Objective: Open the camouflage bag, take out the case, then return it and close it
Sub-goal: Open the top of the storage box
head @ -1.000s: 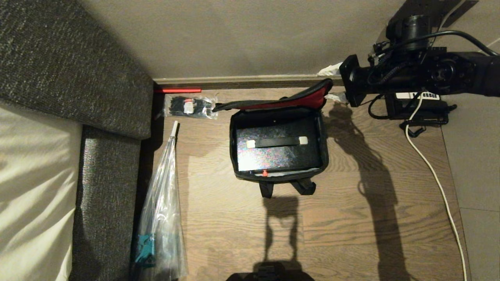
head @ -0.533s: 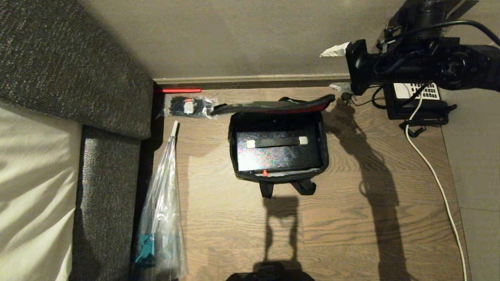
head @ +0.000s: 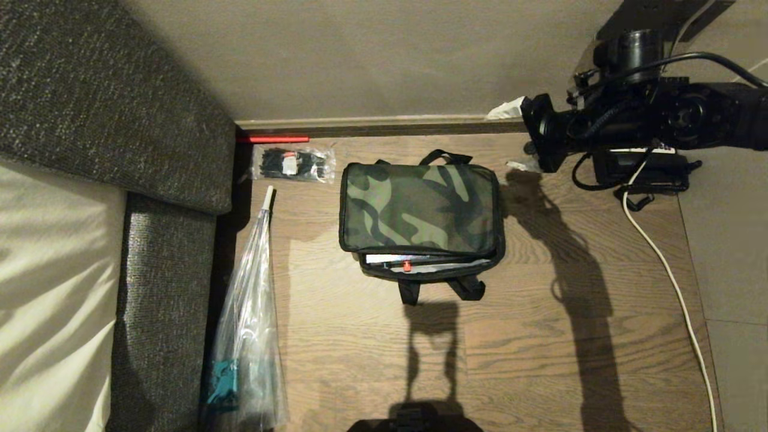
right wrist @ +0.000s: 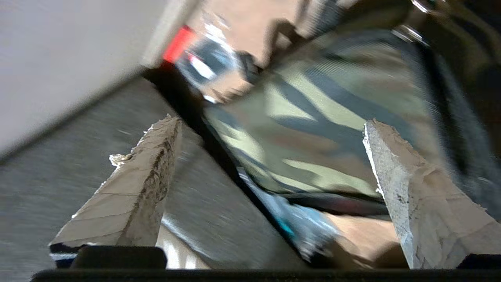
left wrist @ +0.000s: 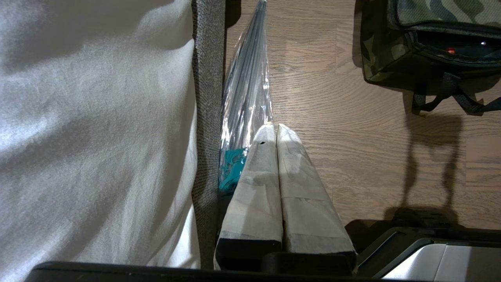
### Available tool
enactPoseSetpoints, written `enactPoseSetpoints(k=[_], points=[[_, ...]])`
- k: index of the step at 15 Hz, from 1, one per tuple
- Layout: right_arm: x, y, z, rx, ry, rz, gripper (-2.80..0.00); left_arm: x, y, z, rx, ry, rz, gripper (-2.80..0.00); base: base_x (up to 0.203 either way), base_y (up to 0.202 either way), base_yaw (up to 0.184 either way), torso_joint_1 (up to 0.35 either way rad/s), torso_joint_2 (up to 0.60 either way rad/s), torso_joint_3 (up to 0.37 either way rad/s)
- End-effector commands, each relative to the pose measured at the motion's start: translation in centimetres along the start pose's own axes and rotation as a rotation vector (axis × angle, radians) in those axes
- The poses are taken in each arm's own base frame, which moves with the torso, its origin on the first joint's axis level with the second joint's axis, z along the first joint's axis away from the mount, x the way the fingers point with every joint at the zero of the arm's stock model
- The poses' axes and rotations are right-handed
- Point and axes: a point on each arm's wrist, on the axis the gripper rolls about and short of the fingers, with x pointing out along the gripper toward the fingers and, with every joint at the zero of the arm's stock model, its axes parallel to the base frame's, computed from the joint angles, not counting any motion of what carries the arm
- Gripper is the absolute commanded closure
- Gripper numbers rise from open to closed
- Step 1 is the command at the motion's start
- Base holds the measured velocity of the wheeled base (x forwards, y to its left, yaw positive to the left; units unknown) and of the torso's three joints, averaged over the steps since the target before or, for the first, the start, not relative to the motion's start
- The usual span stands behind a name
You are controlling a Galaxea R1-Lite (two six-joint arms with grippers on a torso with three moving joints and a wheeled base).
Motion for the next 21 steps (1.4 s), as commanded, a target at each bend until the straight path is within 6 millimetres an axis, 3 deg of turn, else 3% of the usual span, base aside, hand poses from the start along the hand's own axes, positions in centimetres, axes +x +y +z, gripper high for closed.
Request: enactPoseSetpoints(k=[1,5,8,15,21], points=[[0.2,-1.7,-1.2,-0.054,0.052,-0.058,-2.80,0.0,0.0,0.0,0.000,-0.002,0.001,0.00,0.000,0.000,0.000,0.000,0.00,0.000],[-0.2,-5.0,-4.0,-0.209,0.160,-0.153,-2.80,0.0,0.0,0.0,0.000,-0.002,0.001,0.00,0.000,0.000,0.000,0.000,0.00,0.000],[0.8,-7.7,-5.9,-0.435,0.134,-0.193,-2.80,0.0,0.0,0.0,0.000,-0.002,0.001,0.00,0.000,0.000,0.000,0.000,0.00,0.000],[4.0,-8.9,-10.8,-0.502,0.143,-0.159,-2.80,0.0,0.0,0.0,0.000,-0.001,0.001,0.00,0.000,0.000,0.000,0.000,0.00,0.000],[5.1,-9.5,-12.0,-0.533,0.149,-0.199,-2.80,0.0,0.0,0.0,0.000,-0.002,0.001,0.00,0.000,0.000,0.000,0.000,0.00,0.000]])
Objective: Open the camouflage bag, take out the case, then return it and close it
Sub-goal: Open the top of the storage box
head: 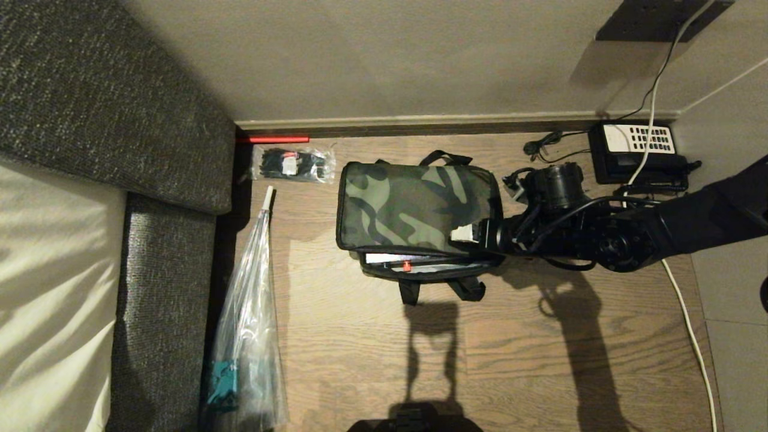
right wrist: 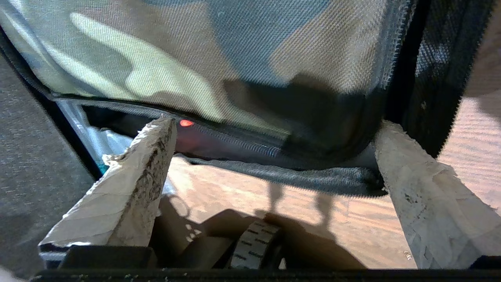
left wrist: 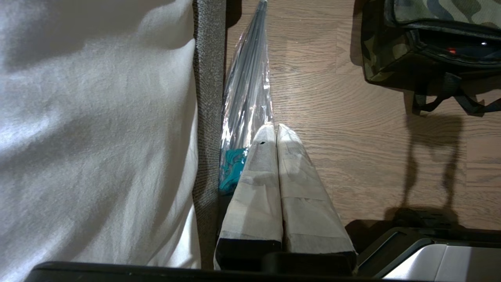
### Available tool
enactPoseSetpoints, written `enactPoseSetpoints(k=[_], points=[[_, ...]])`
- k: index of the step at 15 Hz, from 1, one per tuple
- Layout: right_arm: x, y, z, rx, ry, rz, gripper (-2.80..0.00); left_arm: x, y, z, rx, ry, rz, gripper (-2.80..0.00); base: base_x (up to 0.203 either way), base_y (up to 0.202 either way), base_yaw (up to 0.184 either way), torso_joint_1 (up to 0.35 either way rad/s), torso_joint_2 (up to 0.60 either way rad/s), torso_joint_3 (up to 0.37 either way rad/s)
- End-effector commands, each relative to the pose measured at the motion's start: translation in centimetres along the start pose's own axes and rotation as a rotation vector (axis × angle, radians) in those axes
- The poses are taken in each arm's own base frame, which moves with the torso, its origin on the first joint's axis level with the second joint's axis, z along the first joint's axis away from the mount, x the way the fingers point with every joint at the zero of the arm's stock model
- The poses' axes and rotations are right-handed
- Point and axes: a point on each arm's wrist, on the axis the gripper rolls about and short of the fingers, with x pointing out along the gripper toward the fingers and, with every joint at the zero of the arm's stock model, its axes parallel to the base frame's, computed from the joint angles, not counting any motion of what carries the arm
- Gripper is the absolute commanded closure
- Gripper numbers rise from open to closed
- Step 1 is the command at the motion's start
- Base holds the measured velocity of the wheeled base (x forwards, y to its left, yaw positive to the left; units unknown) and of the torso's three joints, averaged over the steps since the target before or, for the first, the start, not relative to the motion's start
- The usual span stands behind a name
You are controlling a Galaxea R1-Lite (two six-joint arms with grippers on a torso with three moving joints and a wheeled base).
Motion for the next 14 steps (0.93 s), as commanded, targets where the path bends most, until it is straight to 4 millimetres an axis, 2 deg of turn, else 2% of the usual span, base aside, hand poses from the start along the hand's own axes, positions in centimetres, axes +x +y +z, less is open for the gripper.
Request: enactPoseSetpoints(k=[1,4,8,14], points=[[0.7,-0.2,-0.6,0.010,0.017,-0.004,-2.80,0.0,0.0,0.0,0.000,-0.001,0.001,0.00,0.000,0.000,0.000,0.000,0.00,0.000],[1.1,0.0,-0.1,0.059,-0.053,0.031,-2.80,0.0,0.0,0.0,0.000,-0.002,0.001,0.00,0.000,0.000,0.000,0.000,0.00,0.000],[0.9,1.3,0.8,0.235,-0.150,0.112,-2.80,0.0,0.0,0.0,0.000,-0.001,0.001,0.00,0.000,0.000,0.000,0.000,0.00,0.000],[0.8,1.8,1.1,0.240,-0.172,0.134,-2.80,0.0,0.0,0.0,0.000,-0.002,0.001,0.00,0.000,0.000,0.000,0.000,0.00,0.000]])
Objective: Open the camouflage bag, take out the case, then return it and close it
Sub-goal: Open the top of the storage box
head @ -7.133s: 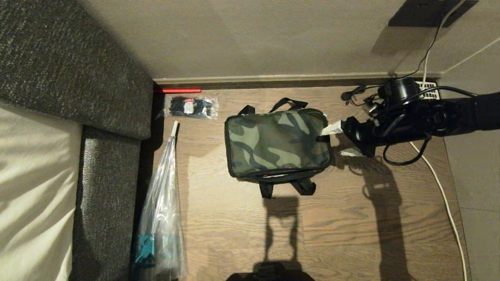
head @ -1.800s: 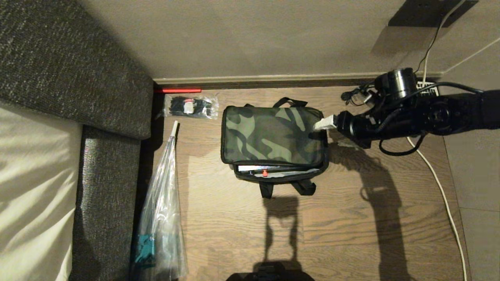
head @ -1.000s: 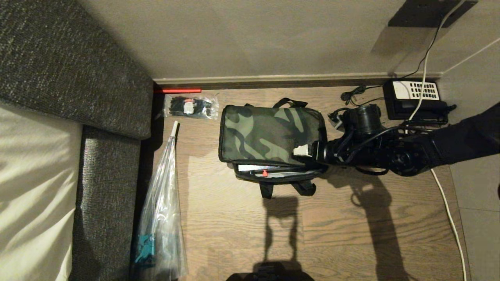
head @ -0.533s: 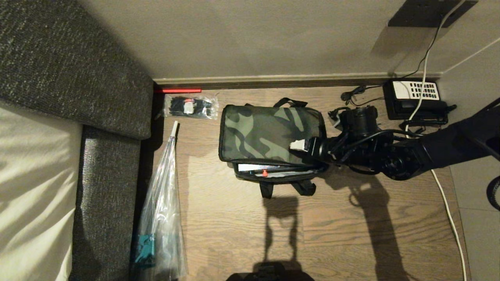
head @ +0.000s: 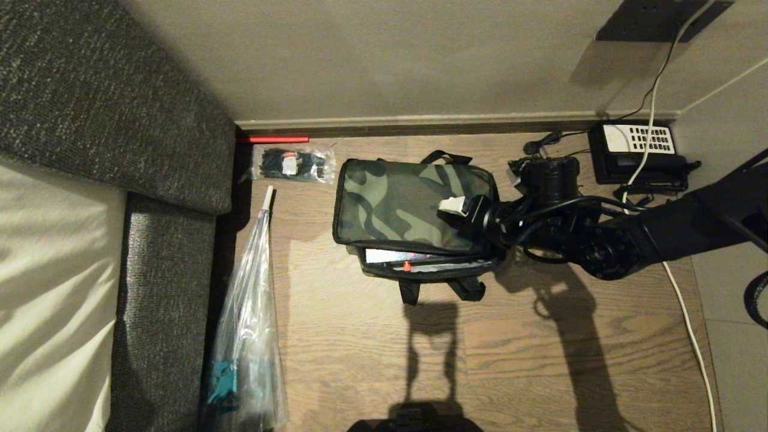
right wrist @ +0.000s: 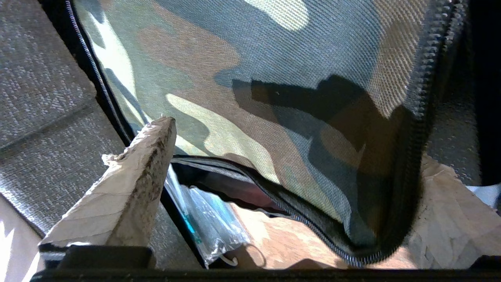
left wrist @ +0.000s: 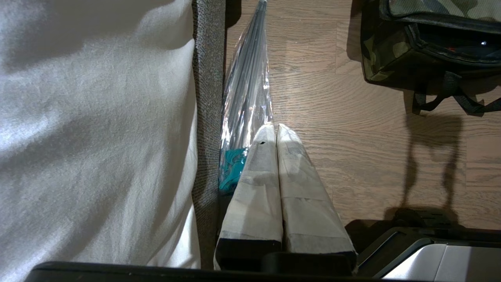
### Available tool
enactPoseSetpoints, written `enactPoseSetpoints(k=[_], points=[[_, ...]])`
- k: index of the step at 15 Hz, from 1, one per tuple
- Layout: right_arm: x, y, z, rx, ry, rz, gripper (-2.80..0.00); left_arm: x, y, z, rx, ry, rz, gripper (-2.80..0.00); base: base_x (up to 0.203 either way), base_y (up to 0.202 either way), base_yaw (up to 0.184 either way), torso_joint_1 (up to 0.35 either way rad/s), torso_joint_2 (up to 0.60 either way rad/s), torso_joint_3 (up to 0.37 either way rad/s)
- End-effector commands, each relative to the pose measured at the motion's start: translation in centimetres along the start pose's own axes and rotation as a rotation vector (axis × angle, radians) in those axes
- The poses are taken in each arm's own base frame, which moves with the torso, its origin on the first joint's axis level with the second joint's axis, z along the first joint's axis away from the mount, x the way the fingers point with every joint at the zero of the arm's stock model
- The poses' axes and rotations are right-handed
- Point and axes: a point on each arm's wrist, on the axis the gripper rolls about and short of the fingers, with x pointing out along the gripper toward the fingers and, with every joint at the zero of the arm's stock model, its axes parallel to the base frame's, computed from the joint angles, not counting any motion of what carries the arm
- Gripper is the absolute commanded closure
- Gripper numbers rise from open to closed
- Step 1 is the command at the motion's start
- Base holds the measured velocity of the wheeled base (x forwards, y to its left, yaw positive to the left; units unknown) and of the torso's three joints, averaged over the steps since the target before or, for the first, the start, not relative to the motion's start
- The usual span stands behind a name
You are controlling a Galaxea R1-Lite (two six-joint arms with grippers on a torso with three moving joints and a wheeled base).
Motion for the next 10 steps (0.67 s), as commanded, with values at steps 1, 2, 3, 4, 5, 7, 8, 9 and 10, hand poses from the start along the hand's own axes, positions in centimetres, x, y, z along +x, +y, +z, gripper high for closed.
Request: enactPoseSetpoints(k=[1,2,3,4,5,7,8,9,10], points=[[-0.13,0.18,0.19,0.004,-0.009,0.006,-2.80,-0.01,0.00,0.00,0.000,-0.002,0.001,0.00,0.000,0.000,0.000,0.000,0.00,0.000],[-0.22,0.26,0.28,0.005,-0.012,0.009,-2.80,-0.02,0.00,0.01,0.000,-0.003,0.001,0.00,0.000,0.000,0.000,0.000,0.00,0.000],[-0.30,0.20,0.20,0.011,-0.012,0.005,-2.80,-0.01,0.00,0.00,0.000,-0.002,0.000,0.00,0.000,0.000,0.000,0.000,0.00,0.000],[-0.36,0.20,0.29,0.011,-0.029,0.008,0.00,-0.02,0.00,0.02,0.000,-0.003,0.001,0.00,0.000,0.000,0.000,0.000,0.00,0.000],[-0.39,0.22,0.28,0.005,-0.039,0.013,0.00,-0.02,0.00,0.02,0.000,-0.003,0.001,0.00,0.000,0.000,0.000,0.000,0.00,0.000],[-0.43,0.28,0.28,-0.004,-0.037,0.016,0.00,-0.01,0.00,-0.02,0.000,-0.002,0.001,0.00,0.000,0.000,0.000,0.000,0.00,0.000],[-0.48,0.32,0.32,-0.004,-0.038,0.016,0.00,-0.01,0.00,-0.02,0.000,-0.002,0.001,0.00,0.000,0.000,0.000,0.000,0.00,0.000],[-0.60,0.46,0.46,-0.007,-0.047,0.019,0.00,-0.01,0.00,-0.02,0.000,-0.002,0.001,0.00,0.000,0.000,0.000,0.000,0.00,0.000],[-0.86,0.68,0.72,-0.008,-0.055,0.025,0.00,-0.02,0.00,0.02,0.000,-0.003,0.001,0.00,0.000,0.000,0.000,0.000,0.00,0.000]])
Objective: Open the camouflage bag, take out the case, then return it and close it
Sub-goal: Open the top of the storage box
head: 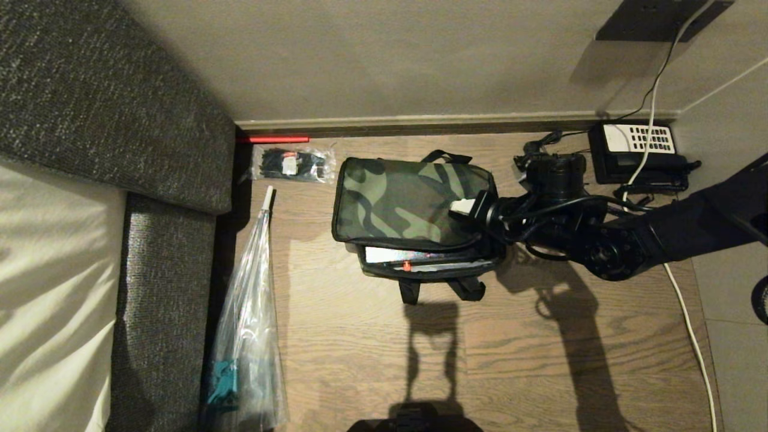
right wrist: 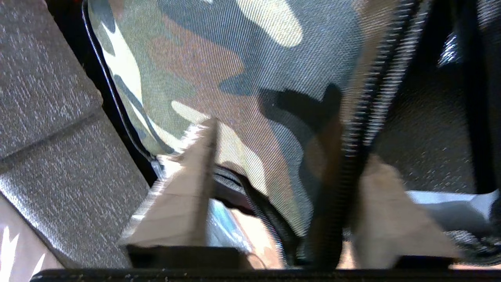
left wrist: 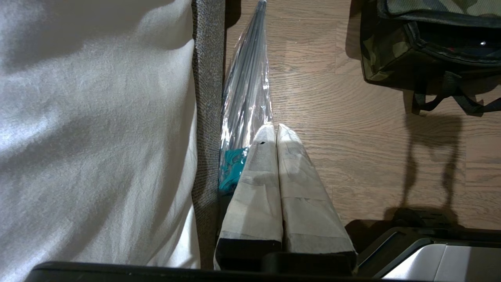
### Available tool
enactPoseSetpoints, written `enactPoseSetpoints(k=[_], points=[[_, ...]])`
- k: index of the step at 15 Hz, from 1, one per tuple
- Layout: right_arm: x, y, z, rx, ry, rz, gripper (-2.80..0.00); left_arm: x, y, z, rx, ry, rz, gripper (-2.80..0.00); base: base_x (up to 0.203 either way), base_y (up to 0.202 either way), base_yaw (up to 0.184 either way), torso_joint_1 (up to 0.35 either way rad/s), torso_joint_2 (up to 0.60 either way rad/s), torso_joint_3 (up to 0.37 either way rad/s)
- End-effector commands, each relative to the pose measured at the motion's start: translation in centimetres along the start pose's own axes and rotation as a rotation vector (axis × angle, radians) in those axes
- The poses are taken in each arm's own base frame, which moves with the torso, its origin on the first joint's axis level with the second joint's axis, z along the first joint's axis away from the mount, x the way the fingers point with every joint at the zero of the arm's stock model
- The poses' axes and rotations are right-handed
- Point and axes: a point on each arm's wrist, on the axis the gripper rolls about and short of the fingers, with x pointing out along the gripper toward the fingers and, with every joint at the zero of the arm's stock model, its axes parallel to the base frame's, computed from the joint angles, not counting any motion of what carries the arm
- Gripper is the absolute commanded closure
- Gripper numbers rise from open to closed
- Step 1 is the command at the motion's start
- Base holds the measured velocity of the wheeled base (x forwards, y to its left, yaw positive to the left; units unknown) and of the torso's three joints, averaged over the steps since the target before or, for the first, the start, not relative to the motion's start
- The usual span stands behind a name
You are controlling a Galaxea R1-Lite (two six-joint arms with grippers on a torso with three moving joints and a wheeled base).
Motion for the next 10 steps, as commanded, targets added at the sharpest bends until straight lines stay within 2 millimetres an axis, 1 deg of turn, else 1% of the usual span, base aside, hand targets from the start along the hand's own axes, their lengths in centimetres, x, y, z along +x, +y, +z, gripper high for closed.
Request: enactPoseSetpoints(k=[1,6,10], points=[[-0.5,0.6,0.7,-0.001,-0.022,0.019,0.00,0.0,0.0,0.0,0.000,-0.002,0.001,0.00,0.000,0.000,0.000,0.000,0.00,0.000],[-1.5,2.0,2.5,-0.002,-0.080,0.065,0.00,0.0,0.0,0.0,0.000,-0.001,0.001,0.00,0.000,0.000,0.000,0.000,0.00,0.000],[-1.9,2.7,3.6,-0.012,-0.118,0.088,0.00,0.0,0.0,0.0,0.000,-0.002,0.001,0.00,0.000,0.000,0.000,0.000,0.00,0.000]])
